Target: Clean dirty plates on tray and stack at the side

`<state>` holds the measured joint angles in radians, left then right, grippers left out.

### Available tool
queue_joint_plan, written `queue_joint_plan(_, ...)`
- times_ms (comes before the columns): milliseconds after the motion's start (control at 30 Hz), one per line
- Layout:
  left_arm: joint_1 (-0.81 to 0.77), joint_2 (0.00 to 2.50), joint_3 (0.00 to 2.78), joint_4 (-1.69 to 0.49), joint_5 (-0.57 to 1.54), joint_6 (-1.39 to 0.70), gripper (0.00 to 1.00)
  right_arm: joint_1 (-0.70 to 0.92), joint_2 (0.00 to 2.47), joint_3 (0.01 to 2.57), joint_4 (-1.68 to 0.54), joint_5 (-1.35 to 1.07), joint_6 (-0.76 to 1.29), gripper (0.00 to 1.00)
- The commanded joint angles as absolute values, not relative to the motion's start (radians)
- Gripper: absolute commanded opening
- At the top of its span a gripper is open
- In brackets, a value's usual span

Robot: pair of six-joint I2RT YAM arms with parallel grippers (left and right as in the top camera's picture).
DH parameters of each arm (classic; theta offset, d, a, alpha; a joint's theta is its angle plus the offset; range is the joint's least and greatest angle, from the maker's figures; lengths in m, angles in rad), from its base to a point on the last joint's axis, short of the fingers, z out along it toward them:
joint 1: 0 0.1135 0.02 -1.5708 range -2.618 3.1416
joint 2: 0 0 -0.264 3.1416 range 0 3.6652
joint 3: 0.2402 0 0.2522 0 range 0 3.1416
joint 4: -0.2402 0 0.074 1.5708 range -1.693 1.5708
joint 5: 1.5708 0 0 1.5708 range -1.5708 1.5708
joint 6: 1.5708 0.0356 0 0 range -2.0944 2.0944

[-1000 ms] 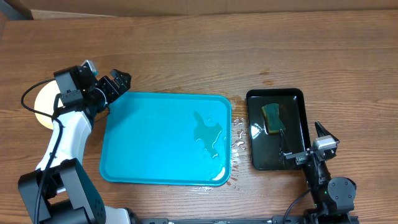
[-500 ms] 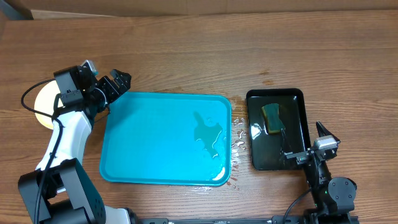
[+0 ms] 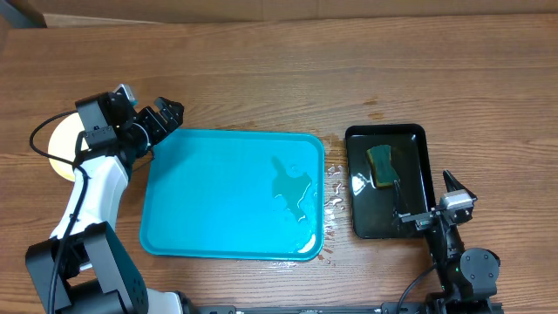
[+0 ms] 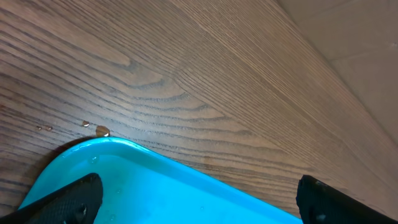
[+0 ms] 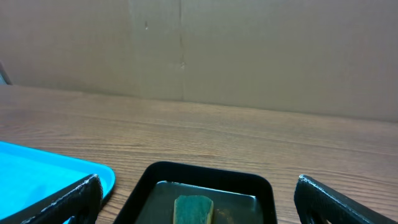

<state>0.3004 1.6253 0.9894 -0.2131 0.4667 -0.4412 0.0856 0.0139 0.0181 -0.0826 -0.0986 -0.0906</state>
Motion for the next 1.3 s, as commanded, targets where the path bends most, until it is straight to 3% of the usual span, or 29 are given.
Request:
queue_joint_plan(0, 0.294, 1.593, 1.012, -0.213, 0.461, -0.426, 1.0, 0.082, 0.003, 0.008, -0.077, -0.095, -0.098, 1.0)
queue_joint_plan(467, 0.263, 1.532, 1.011, -0.246, 0.424, -0.426, 1.0, 0.082, 0.003, 0.008, -0.077, -0.095, -0.098, 1.0)
queue_joint_plan(1000, 0.054, 0.897, 1.0, -0.352, 0.285, -0.358, 1.0, 0.082, 0.004, 0.008, -0.077, -0.095, -0.098, 1.0)
queue_joint_plan(1267, -0.027, 0.583, 0.847, -0.392, 0.229, -0.313, 1.0, 0.082, 0.004, 0.008, -0.077, -0.095, -0.098, 1.0)
